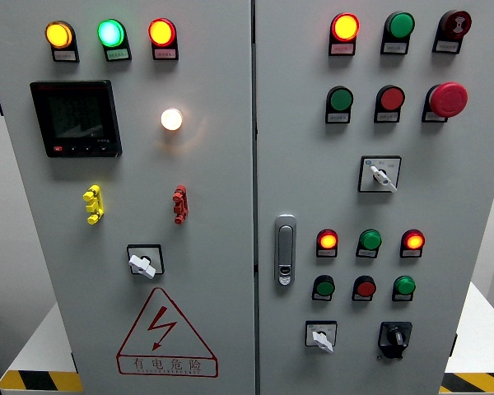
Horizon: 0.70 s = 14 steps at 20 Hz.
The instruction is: Trip black knob to open circuit
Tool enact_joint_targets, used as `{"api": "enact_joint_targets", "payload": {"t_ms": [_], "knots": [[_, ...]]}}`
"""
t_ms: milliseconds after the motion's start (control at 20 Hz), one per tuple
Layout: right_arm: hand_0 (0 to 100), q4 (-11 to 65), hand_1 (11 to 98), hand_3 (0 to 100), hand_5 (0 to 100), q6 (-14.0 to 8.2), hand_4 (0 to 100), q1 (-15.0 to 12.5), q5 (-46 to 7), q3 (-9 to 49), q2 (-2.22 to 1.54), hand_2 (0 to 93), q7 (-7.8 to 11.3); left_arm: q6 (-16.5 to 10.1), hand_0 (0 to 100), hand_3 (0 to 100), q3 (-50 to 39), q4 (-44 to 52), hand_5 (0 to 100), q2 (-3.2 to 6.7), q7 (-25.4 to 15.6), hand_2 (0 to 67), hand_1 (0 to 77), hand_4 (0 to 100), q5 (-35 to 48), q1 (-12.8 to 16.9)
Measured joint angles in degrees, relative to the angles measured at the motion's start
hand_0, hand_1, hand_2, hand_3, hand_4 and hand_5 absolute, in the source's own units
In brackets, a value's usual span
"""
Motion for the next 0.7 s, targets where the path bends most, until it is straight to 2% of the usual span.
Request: {"api": "enact_joint_targets", "payload": {"t_ms": [200, 400, 550, 700], "knots": [[100, 1.01, 59.2, 86, 100, -0.89, 99, 0.85, 3.04, -0.77, 0.05, 0.0, -0.56, 0.0, 0, 26, 0.0, 0.0, 9, 0.0, 0.0, 19.6, 0.0, 10, 0.0, 0.0], [100, 2.31, 59.2, 88, 100, -1.64, 100, 2.36, 7.76, -1.98, 0.04, 0.0, -3.48, 0.0, 0, 26, 0.0, 0.0, 9, 0.0, 0.0, 19.6, 0.0, 10, 0.0, 0.0], [100, 2.46, 59.7, 88, 100, -3.98, 100, 4.33, 10.09, -3.37, 0.17, 0.0, -4.92, 0.0, 0, 26, 0.0, 0.0, 9, 0.0, 0.01, 19.6, 0.0, 10, 0.0, 0.0], [100, 2.47, 60.0, 88, 100, -4.85, 100, 4.96, 11.76, -4.22, 0.34, 0.0, -5.91, 0.0, 0, 26, 0.0, 0.0, 9, 0.0, 0.0, 19.6, 0.0, 10, 0.0, -0.03]]}}
